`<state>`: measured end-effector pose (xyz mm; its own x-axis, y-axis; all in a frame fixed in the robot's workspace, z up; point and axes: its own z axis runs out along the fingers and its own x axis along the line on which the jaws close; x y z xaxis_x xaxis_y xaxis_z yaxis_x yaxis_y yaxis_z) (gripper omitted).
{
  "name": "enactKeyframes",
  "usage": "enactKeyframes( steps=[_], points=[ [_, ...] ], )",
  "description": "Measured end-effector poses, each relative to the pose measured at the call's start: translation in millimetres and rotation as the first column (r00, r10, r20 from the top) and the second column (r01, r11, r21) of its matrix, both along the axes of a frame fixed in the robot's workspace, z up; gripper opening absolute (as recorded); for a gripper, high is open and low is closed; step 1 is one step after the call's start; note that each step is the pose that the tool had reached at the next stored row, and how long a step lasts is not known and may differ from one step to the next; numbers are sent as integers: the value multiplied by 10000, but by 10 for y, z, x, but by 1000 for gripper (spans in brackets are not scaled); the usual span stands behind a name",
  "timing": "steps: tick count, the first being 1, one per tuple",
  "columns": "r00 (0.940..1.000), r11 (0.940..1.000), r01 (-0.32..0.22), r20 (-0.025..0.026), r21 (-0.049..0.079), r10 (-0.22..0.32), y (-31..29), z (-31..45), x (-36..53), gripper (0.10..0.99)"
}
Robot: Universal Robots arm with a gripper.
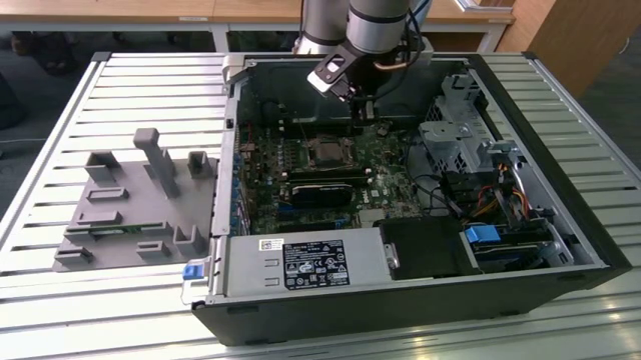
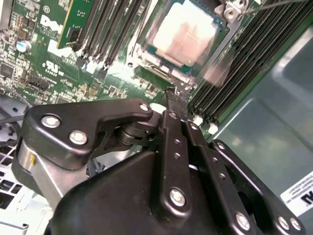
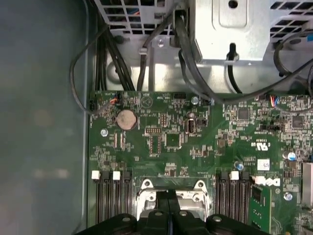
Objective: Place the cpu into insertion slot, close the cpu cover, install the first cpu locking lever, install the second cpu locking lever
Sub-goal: 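Close the cpu cover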
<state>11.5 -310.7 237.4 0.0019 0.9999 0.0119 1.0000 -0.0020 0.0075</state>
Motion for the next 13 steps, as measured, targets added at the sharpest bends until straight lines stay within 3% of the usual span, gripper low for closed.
enactKeyframes(
  steps=[13],
  points=[
    [10000, 10000, 0, 0, 0, 0, 0, -47, -176, 106]
  ],
)
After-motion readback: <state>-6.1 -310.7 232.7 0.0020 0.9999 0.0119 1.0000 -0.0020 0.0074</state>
